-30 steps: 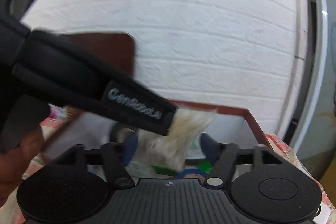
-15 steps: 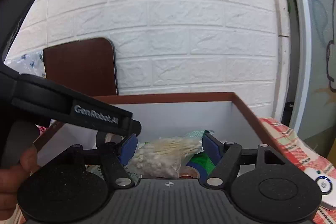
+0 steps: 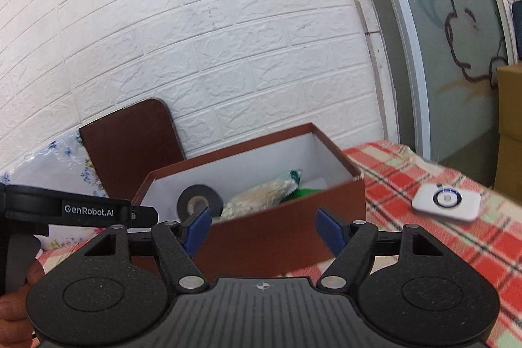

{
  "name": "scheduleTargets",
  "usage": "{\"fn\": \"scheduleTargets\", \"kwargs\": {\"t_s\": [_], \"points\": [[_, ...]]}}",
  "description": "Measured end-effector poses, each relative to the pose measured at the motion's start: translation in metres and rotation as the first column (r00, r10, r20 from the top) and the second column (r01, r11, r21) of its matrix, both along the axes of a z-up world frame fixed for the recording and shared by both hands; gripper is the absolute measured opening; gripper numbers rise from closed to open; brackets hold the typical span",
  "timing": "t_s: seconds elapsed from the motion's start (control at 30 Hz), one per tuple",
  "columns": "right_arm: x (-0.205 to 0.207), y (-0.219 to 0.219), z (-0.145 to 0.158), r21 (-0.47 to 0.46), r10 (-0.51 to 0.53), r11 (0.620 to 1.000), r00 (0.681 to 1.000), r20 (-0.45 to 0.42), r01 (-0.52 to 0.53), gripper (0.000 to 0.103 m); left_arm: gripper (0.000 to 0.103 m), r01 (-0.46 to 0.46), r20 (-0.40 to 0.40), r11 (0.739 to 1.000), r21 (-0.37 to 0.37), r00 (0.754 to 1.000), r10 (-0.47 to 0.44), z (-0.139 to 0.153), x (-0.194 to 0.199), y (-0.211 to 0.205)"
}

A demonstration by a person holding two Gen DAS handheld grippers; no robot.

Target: Organize objects

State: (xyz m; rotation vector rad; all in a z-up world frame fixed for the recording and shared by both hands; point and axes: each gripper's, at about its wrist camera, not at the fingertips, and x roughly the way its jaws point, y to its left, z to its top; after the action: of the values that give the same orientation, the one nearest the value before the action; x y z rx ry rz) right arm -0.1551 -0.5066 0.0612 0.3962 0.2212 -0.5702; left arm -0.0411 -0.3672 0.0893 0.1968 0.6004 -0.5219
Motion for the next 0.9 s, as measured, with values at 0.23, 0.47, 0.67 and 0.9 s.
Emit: {"fn": "scheduleTargets", "kwargs": {"t_s": [0.23,0.47,0.67,0.9], "points": [[-0.012,0.031,0.008,0.024,0.067,0.997,0.998,-0.004,-0.067,0.065,0.066,-0.048,0.004,0.998,0.045,0.999,0.047,-0.008,-0.030,0.030],[-0.011,0.061,0.015,-0.005,0.124,0.992,0.992,-0.020,-0.124,0.064,0.081,-0.073,0.016,0.995,0.064,0.997,0.072,-0.011,-0.048,0.055],[-0.018,0.075,0.018,-0.006,0.115,0.993,0.993,-0.021,-0.116,0.068,0.096,-0.097,0.010,0.994,0.054,0.995,0.097,-0.014,-0.059,0.070],[-0.022,0.084,0.011,0.034,0.111,0.993,0.993,-0.036,-0.110,0.077,0.103,-0.122,-0.015,0.989,0.080,0.992,0.124,-0.025,-0.065,0.083]]}}
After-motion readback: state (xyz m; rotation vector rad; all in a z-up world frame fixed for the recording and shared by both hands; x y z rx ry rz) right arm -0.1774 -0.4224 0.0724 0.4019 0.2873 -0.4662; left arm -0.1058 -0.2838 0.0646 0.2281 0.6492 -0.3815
